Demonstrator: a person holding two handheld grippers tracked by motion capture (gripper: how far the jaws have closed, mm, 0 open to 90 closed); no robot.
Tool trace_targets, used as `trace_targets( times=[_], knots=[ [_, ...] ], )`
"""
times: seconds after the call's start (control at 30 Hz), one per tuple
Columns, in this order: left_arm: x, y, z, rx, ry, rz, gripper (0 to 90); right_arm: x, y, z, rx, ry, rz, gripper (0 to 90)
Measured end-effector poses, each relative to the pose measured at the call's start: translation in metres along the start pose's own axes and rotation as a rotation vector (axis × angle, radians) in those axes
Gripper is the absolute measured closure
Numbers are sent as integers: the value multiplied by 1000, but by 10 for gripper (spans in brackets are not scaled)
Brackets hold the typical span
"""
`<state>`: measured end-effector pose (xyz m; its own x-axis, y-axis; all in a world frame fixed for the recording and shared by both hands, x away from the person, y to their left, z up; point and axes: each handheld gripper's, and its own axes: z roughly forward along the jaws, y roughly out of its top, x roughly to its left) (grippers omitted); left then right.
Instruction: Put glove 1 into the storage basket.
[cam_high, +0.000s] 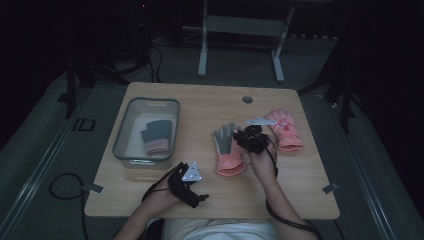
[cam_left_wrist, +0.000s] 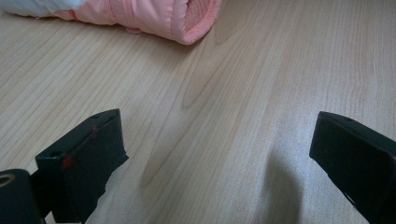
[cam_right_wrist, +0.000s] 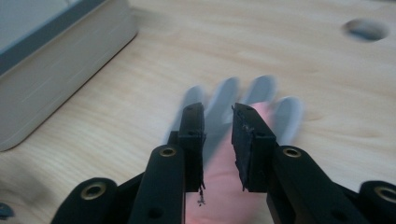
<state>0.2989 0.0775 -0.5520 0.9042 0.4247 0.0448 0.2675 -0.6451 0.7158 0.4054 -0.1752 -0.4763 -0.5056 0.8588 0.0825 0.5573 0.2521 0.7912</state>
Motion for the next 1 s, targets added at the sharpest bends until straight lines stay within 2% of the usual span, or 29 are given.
trace_targets(
  times=[0.1, 0.13, 0.33, 0.53, 0.77, 0.9, 1.0],
  knots=[
    [0, 0, 0, 0, -1, 0, 28, -14, 2, -9, -16, -23, -4, 723],
    [-1, 0, 1, -2, -2, 1, 28, -27, 3, -16, -28, -51, -7, 708],
    [-1, 0, 0, -5, -6, -3, 28, -72, 3, -34, -61, -104, -10, 648],
    [-1, 0, 1, 3, -7, 3, 28, -118, -3, -41, -53, -198, 9, 646],
    [-1, 0, 1, -2, -7, -2, 28, -160, -7, -34, -12, -255, 21, 629],
    [-1, 1, 1, 8, -2, 4, 28, -179, -6, -22, 22, -262, 34, 604],
    [0, 1, 1, 8, 0, 3, 28, -187, -7, -12, 46, -253, 30, 570]
  ],
)
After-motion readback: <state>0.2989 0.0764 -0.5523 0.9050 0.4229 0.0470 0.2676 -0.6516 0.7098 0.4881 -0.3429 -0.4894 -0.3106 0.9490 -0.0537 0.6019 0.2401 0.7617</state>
